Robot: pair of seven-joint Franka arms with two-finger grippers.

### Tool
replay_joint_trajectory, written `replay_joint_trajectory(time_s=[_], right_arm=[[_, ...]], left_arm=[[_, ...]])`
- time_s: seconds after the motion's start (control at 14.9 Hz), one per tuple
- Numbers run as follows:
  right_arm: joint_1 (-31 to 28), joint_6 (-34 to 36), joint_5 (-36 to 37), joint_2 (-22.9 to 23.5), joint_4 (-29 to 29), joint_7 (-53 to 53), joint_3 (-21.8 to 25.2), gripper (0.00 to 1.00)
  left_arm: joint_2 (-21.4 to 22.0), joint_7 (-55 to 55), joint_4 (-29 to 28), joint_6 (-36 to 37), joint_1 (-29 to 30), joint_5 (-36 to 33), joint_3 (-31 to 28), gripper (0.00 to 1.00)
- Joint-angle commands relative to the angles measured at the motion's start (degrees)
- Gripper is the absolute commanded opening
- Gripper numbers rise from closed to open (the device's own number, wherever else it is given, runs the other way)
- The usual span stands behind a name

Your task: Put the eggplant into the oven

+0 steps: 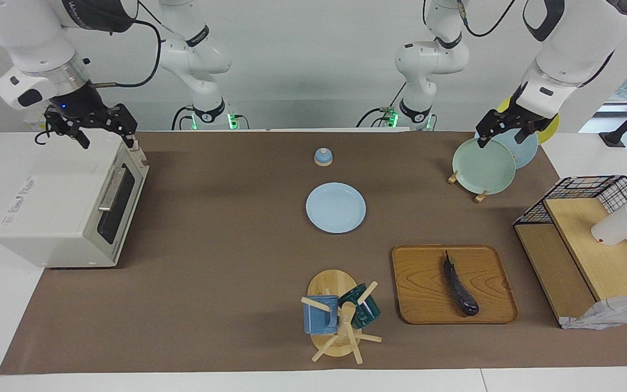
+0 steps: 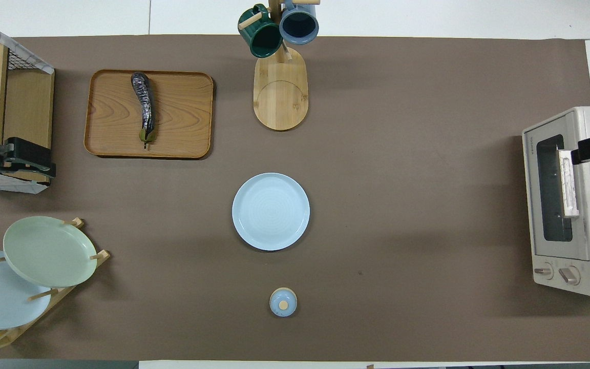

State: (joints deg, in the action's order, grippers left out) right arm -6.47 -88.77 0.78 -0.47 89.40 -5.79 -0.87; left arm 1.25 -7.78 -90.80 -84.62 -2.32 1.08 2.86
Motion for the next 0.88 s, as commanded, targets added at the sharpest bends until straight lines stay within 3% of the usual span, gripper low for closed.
replay_joint_trajectory(time_s=[0.0,0.47,0.81], right_arm=[[-0.5,-1.3,-1.2,0.1,0.1,0.5,-0.3,1.0],[-0.4,-1.1,-1.1,0.1,0.1,0.5,-0.3,1.0],[-0.4,-1.1,-0.8,0.1,0.1,0.3,-0.3,1.0]], left_arm=[[1.4,-0.3,-1.3,-0.5,-0.2,0.7,-0.4,1.0],[1.5,-0.7,-1.6,-0.2,-0.8,0.7,-0.4,1.0],[1.4,-0.7,-2.2,-4.0,-0.5,0.8,-0.1,1.0]])
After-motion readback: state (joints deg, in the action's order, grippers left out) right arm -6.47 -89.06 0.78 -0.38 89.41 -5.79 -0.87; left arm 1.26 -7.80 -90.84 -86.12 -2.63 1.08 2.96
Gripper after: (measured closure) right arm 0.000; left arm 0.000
